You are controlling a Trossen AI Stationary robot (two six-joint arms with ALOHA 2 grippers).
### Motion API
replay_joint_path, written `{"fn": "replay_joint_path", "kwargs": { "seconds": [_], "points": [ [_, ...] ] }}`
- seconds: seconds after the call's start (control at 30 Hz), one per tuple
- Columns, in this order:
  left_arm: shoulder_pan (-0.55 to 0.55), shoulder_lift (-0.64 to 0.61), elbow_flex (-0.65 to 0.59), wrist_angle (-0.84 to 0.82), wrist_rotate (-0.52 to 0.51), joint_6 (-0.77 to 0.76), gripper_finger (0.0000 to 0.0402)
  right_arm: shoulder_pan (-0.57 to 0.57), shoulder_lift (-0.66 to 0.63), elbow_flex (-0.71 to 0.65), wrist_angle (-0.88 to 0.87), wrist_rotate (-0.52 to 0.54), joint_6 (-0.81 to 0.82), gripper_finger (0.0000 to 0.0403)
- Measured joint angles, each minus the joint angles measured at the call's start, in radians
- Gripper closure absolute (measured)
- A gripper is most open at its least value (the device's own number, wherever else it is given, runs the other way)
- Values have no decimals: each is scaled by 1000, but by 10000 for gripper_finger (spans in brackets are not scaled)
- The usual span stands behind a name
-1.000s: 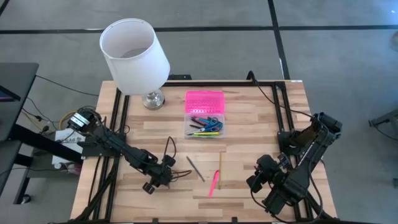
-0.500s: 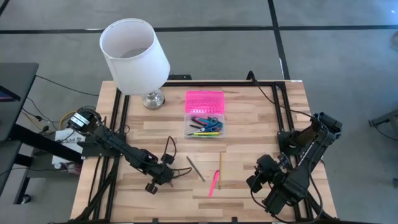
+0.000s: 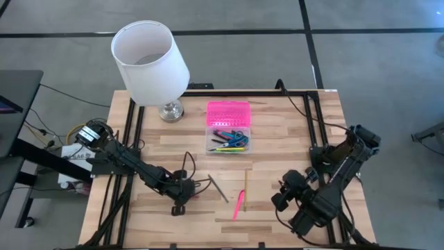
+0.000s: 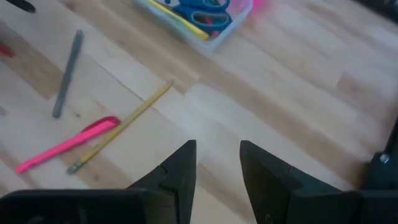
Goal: Pick & place school supplies into a supply box
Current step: Put the red crayon into the pink supply box
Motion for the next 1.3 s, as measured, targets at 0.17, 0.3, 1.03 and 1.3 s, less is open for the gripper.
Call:
{"fn": "replay_joint_path", "kwargs": {
  "seconds": [0.17,0.3,1.03,1.3],
  "points": [
    [0,1,-1,12,-19,-116,364,-72,0,0,0,1,-106,284],
    [2,1,-2,17,1,-109,365,-136,0,0,0,1,-181,284],
    [69,-86,42,-86,-27,-37,385,-382,-58,4,120,6,-581,284],
    [162,-180,43,-75,-74,9,384,-418,-57,4,117,9,-653,285]
  ]
}}
